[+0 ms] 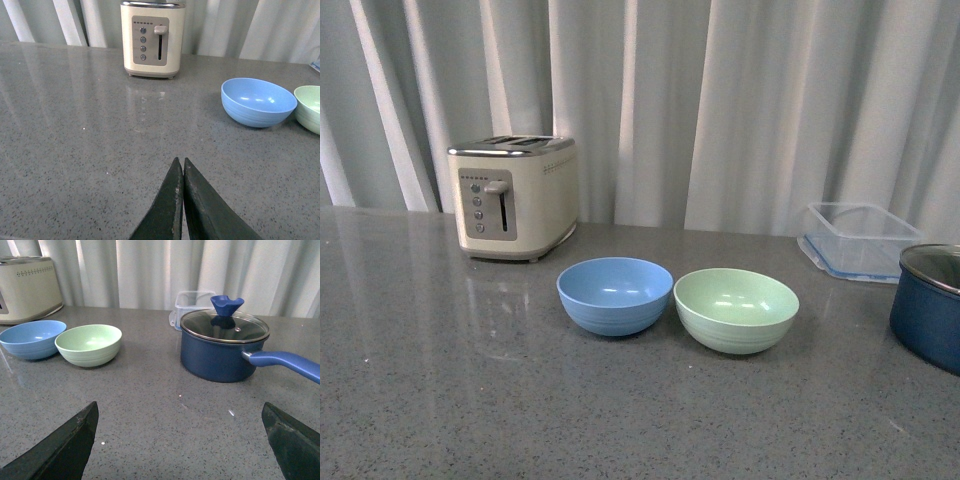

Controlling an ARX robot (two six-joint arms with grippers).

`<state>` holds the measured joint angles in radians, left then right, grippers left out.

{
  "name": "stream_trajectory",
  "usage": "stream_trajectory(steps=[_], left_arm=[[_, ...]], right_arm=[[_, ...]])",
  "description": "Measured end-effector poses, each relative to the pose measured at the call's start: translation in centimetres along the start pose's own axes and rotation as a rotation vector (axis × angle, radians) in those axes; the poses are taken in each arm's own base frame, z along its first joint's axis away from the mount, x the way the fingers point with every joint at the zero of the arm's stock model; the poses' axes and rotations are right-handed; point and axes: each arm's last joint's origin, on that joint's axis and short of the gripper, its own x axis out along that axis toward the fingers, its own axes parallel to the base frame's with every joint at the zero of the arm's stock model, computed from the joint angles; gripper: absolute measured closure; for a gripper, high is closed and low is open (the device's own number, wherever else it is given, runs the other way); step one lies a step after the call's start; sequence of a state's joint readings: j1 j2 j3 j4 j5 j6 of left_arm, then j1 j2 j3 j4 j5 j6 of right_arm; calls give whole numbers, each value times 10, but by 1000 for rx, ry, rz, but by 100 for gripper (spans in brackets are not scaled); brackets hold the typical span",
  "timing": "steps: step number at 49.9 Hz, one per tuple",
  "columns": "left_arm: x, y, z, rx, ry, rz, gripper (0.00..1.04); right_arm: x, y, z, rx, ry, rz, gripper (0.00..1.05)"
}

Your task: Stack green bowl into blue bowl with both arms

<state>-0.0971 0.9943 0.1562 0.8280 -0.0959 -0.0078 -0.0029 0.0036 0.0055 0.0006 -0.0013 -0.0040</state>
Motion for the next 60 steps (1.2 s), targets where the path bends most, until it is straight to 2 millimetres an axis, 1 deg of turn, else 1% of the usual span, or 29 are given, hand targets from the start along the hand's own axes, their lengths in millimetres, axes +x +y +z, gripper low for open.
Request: stream_trajectory(steps=[6, 9, 13, 19, 25, 43, 60], left_arm=[[-9, 3, -3, 0, 0, -5, 101], [-13, 8, -4, 0, 1, -27, 101], [-20, 13, -6, 0, 0, -2, 101], [-27, 15, -9, -1, 0, 2, 101], [-34, 15, -18, -1, -2, 0, 101], [-47, 15, -11, 0, -28, 0, 101], [-59, 15, -8, 0, -34, 0, 101]], right_arm=[[0, 0, 0, 0, 0, 0, 10], [0, 0, 0, 0, 0, 0, 10], [0, 0, 0, 0, 0, 0, 10], [0, 0, 0, 0, 0, 0, 10], [0, 0, 0, 0, 0, 0, 10], [0, 0, 0, 0, 0, 0, 10], [0, 0, 0, 0, 0, 0, 10]])
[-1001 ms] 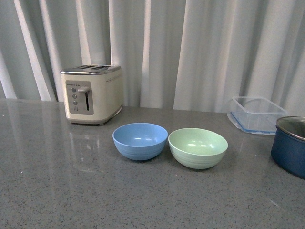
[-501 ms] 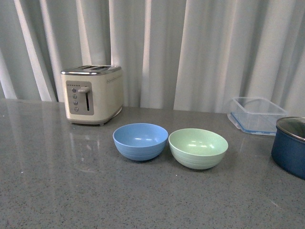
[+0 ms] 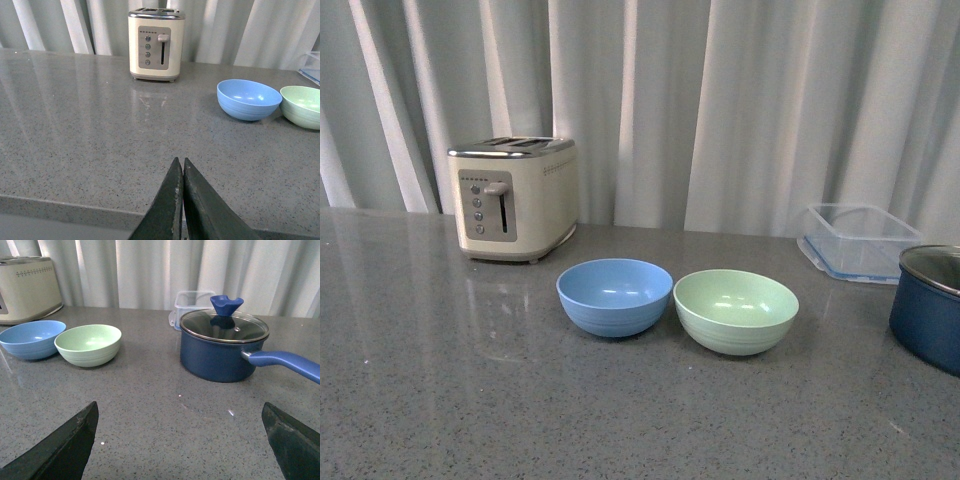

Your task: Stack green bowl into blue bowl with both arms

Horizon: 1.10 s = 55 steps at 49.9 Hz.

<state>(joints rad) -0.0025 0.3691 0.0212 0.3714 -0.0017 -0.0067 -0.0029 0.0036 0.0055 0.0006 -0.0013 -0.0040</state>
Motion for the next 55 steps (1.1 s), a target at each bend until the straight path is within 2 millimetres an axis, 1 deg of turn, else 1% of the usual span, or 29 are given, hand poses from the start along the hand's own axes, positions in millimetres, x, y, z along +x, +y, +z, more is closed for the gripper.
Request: stream_trajectory(steps=[31, 34, 37, 48, 55], left_arm=[[-13, 0, 0, 0, -1, 0, 101], [-20, 0, -4, 0, 34, -1, 101], [-24, 0, -3, 1, 5, -1, 101], [-25, 0, -3, 0, 6, 0, 101], [-25, 0, -3, 2, 6, 0, 80]], right_arm=[[0, 0, 0, 0, 0, 0, 10], [0, 0, 0, 0, 0, 0, 10], [0, 0, 0, 0, 0, 0, 10], [0, 0, 0, 0, 0, 0, 10], [0, 0, 0, 0, 0, 0, 10]])
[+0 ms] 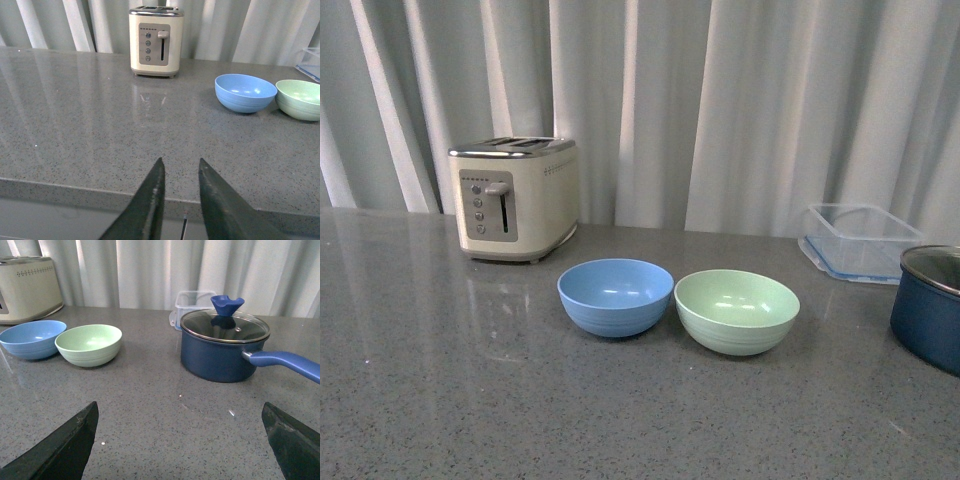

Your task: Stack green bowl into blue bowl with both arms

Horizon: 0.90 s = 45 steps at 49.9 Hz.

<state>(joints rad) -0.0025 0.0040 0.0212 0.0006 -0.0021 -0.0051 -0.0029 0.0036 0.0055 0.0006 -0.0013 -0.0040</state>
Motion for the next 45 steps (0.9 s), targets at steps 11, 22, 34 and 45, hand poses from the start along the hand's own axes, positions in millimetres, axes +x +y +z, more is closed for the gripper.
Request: stream_trajectory(steps=[11, 22, 34, 45], left_arm=[[0, 0, 0, 0, 0, 0, 46], [0, 0, 0, 1, 0, -2, 5], [0, 0, 0, 1, 0, -2, 7], [0, 0, 0, 1, 0, -2, 7]], right_arm=[[5, 2, 8, 12, 459, 37, 10], [85, 22, 65, -28, 783, 32, 10], [154, 67, 107, -7, 775, 65, 10], [196, 92, 115, 43, 788, 39, 10]])
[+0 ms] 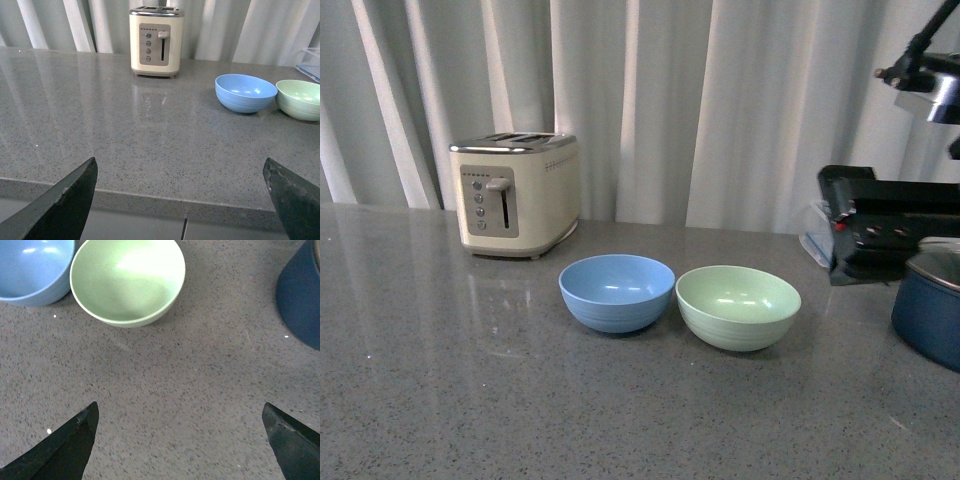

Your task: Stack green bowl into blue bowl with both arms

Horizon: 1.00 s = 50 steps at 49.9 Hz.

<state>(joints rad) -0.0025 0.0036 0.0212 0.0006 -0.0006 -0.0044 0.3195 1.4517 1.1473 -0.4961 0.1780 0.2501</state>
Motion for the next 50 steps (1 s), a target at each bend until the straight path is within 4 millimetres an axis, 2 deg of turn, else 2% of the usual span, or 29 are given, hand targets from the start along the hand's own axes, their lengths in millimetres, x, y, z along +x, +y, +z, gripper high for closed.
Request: stream_trajectory(steps=[13, 28, 41, 50], left_arm=[[0, 0, 0, 0, 0, 0, 7], [0, 0, 0, 0, 0, 0, 7], [0, 0, 0, 0, 0, 0, 7], [0, 0, 0, 0, 0, 0, 7]], right_arm=[[49, 15, 25, 90, 51, 11, 10], [88, 11, 60, 146, 37, 10, 10], [125, 6, 65, 143, 77, 8, 10], [139, 2, 66, 135, 93, 13, 10]])
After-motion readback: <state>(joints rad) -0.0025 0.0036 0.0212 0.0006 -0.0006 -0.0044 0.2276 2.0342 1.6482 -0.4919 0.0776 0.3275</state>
